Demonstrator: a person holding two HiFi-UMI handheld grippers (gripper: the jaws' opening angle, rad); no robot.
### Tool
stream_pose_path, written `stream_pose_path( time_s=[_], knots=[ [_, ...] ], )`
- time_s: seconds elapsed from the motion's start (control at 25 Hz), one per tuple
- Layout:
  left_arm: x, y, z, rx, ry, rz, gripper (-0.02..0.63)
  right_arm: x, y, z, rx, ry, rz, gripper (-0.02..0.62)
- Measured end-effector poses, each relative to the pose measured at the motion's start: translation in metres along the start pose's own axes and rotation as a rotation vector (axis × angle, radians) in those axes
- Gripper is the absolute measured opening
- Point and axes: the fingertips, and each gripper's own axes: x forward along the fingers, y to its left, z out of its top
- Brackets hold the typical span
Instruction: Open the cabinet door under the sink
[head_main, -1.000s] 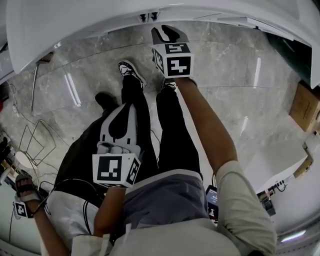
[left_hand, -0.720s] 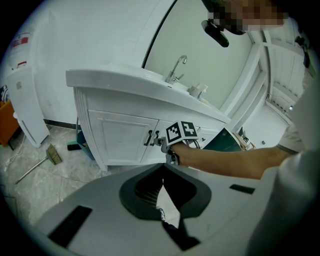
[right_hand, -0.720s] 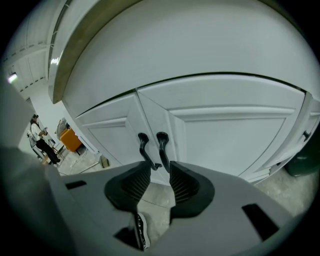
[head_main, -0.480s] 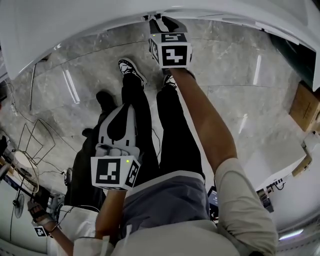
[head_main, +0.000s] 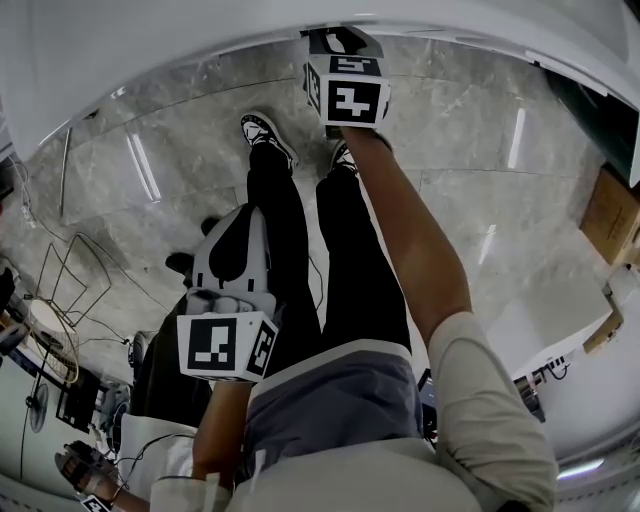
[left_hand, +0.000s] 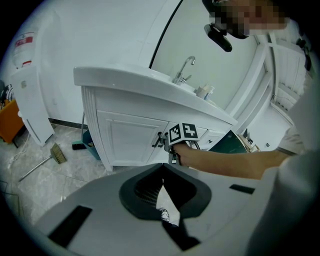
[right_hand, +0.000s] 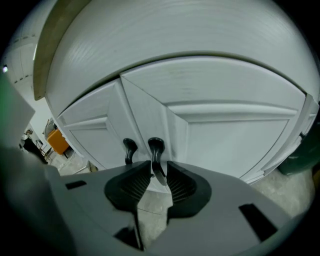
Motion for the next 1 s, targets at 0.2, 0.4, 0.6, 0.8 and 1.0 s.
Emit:
stream_pose_path(
  time_s=[0.2,0.4,0.6,0.8,1.0],
  knots=[
    [0.002,-0.002,-0.012,-0.003,0.009,-0.005,0.0,0.001,-0.002,-0.006,-0.046,-0.003,-0.028,0.064],
    [0.002,-0.009,-0.011,0.001,0.004,-0.018,0.0,0.002,-0.001,-0.006,-0.067,-0.01,-0.038,0.061],
    [-0.004,-0.006,-0.01,0.009,-0.015,-0.003,0.0,-0.003,0.0,-0.008,-0.07,-0.008,-0.046,0.06],
    [-0.006,0.0,-0.002,0.007,-0.029,0.009,0.0,-0.005,0.001,-0.013,-0.085,-0.007,-0.035,0.06],
    [-0.009,-0.005,-0.006,0.014,-0.029,0.004,0.0,-0.009,0.002,-0.019,-0.124,-0.006,-0.033,0.058]
  ],
)
